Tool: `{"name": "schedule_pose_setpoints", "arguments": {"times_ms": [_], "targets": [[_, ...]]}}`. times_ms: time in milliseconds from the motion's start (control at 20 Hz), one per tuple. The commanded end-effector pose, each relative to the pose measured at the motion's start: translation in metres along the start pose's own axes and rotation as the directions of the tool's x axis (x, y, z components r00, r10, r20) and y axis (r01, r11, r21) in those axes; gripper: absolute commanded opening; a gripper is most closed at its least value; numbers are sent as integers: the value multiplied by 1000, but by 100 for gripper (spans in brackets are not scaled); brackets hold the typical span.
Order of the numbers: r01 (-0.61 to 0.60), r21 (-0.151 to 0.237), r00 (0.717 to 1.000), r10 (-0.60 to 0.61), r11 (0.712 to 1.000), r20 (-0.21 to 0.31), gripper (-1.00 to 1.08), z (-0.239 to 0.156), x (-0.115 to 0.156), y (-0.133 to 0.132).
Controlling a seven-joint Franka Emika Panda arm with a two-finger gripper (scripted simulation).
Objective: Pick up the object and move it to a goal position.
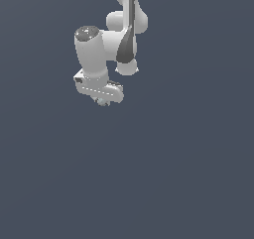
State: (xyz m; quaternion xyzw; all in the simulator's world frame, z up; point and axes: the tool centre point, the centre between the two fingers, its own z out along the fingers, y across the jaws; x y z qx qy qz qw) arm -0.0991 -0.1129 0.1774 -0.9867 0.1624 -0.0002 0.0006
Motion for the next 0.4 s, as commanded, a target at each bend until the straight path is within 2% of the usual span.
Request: {"name": "schedule_pose_setpoints", "arguments": {"times_ms": [0, 350], "targets": [[1, 0, 1000, -1, 1000, 1, -100, -5, -2, 5], [1, -1, 1000, -1, 1000, 0, -100, -4, 0, 4]]}}
